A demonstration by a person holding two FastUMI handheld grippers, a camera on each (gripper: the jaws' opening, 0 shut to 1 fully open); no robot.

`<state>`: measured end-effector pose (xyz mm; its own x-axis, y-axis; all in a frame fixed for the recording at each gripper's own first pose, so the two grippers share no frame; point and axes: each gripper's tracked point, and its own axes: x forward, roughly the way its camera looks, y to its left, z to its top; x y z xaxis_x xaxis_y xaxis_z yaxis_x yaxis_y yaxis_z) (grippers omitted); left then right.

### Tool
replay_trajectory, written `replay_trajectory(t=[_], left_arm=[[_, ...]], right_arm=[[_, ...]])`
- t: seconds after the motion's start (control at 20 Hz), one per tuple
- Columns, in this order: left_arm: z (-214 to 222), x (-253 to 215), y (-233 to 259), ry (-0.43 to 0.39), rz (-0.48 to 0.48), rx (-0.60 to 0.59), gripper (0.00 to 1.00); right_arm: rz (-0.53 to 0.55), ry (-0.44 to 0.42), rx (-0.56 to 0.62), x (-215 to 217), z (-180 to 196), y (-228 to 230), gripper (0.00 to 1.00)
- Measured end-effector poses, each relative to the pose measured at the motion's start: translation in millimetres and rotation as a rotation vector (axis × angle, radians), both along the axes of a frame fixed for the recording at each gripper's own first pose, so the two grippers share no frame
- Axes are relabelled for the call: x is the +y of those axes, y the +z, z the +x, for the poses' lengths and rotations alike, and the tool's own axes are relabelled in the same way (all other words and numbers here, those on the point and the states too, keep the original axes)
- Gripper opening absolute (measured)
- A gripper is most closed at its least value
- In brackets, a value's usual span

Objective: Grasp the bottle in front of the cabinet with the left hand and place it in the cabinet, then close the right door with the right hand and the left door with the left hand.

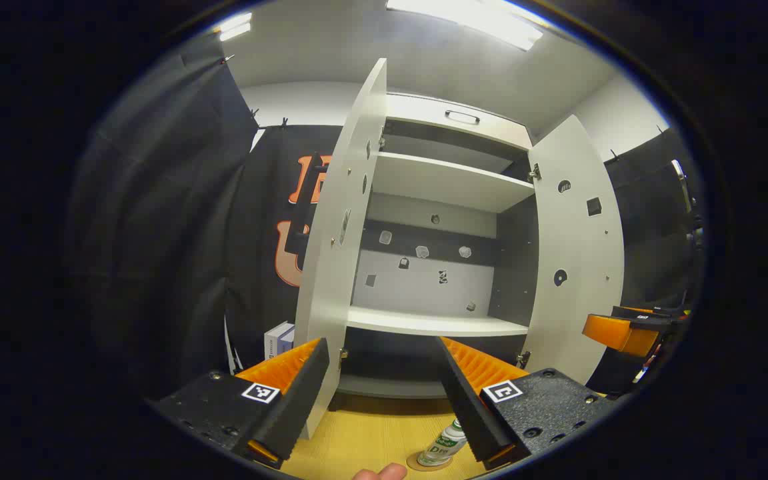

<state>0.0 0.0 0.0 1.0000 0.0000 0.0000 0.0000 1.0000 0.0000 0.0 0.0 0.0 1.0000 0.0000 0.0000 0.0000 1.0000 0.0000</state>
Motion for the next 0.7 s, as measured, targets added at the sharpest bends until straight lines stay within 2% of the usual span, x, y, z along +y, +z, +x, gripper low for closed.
replay_trajectory(t=[0.7], left_arm=[[0.0, 0.4, -0.7, 0.000, 0.004, 0.000, 0.96]], right_arm=[[0.004, 0.005, 0.001, 1.4, 0.5, -1.1, 0.96]])
